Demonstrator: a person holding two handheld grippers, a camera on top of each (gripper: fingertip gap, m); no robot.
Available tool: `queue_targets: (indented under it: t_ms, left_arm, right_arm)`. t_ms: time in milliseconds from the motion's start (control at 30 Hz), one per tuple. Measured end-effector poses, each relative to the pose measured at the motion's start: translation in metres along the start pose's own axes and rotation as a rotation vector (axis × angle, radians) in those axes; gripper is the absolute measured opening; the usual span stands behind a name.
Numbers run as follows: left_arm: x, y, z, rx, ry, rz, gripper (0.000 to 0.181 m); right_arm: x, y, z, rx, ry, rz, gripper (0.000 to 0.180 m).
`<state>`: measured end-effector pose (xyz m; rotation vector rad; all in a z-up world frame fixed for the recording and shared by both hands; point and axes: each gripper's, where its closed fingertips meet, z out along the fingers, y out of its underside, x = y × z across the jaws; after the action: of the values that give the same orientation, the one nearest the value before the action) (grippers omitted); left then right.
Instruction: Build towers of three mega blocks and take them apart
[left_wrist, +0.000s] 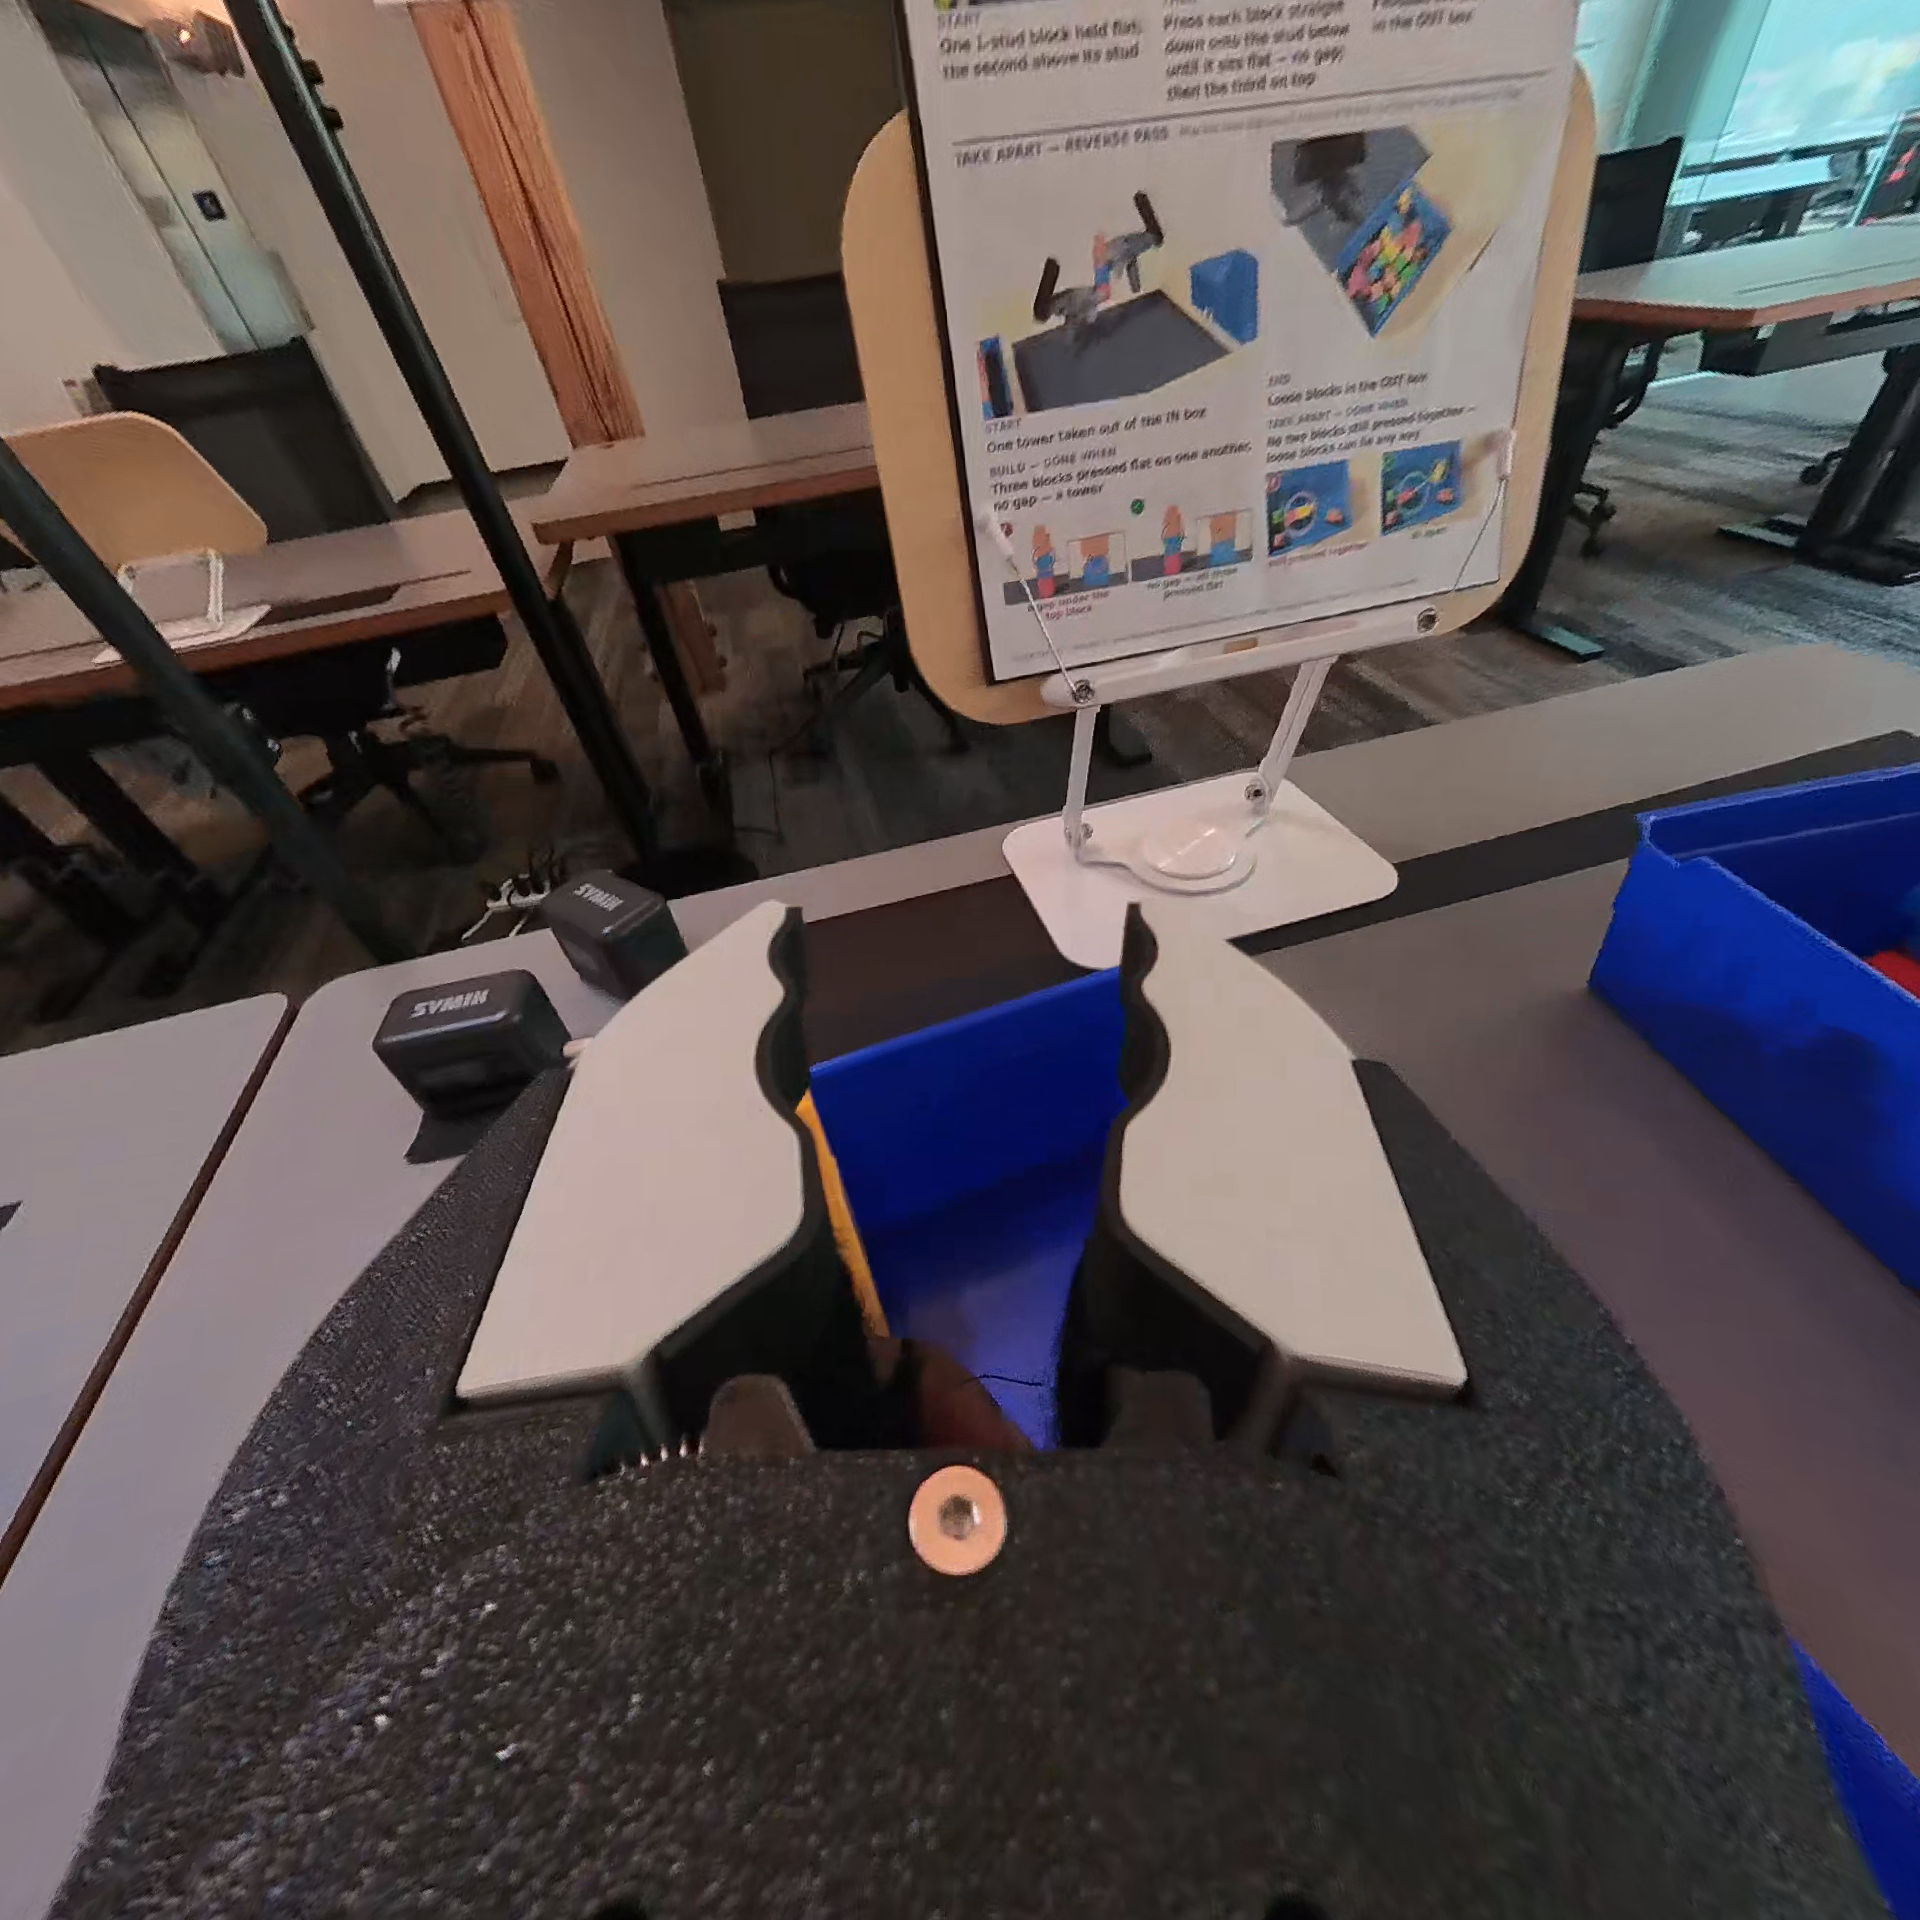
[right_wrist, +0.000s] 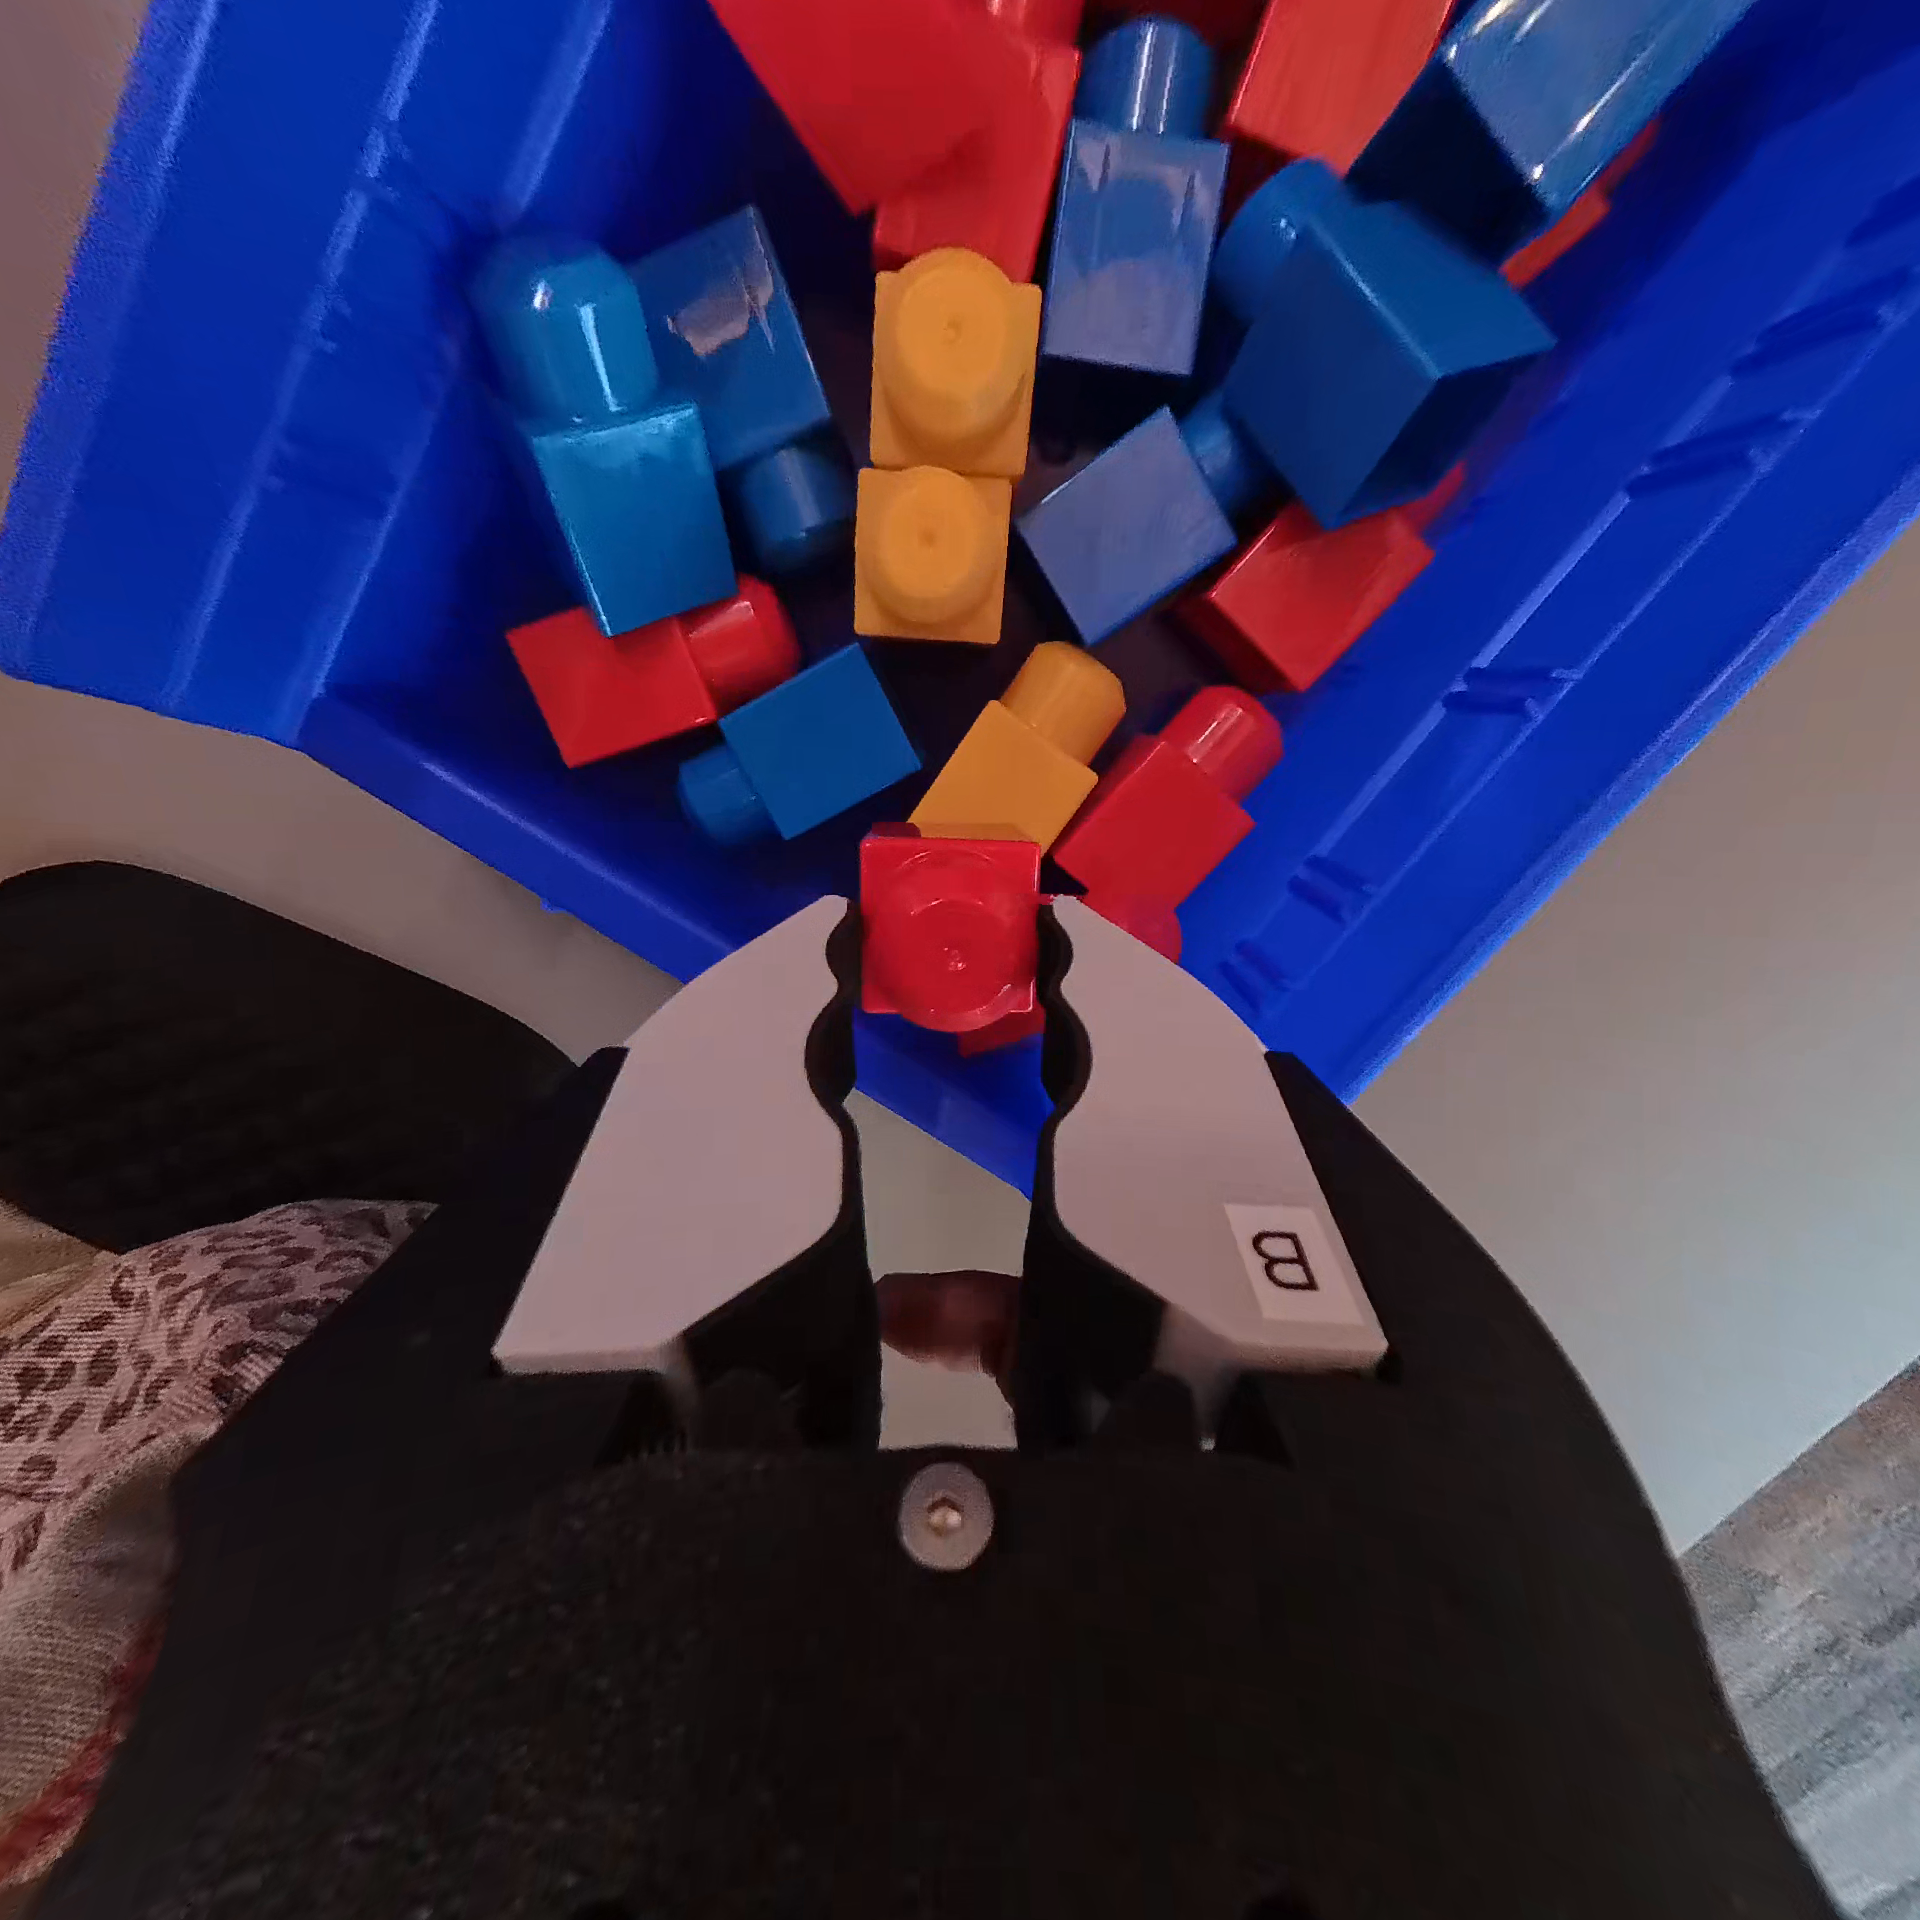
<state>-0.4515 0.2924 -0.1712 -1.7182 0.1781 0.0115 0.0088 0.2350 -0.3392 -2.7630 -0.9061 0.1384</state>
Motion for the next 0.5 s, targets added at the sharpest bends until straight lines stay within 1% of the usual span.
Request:
queue_targets:
  t_ms: [33, 133, 233, 400, 500]
  left_arm:
    - [-0.003, 0.003, 0.0, -0.01, -0.005, 0.001, 0.058]
    - [-0.009, 0.008, 0.0, -0.031, -0.028, 0.007, 0.058]
    - [-0.009, 0.014, 0.002, -0.066, -0.017, -0.005, 0.058]
    - [-0.016, 0.028, 0.003, -0.136, -0.035, -0.018, 0.06]
    - [-0.026, 0.034, 0.003, -0.157, -0.074, -0.026, 0.061]
  right_arm:
    - [0.0, 0.001, 0.001, -0.004, -0.008, 0.009, 0.031]
    - [0.0, 0.001, 0.002, 0.001, -0.026, 0.022, 0.031]
    - [0.001, 0.003, 0.003, -0.009, -0.017, 0.02, 0.032]
    - [-0.001, -0.003, 0.0, 0.024, -0.023, 0.016, 0.046]
    - [-0.004, -0.009, -0.007, 0.075, -0.013, -0.014, 0.048]
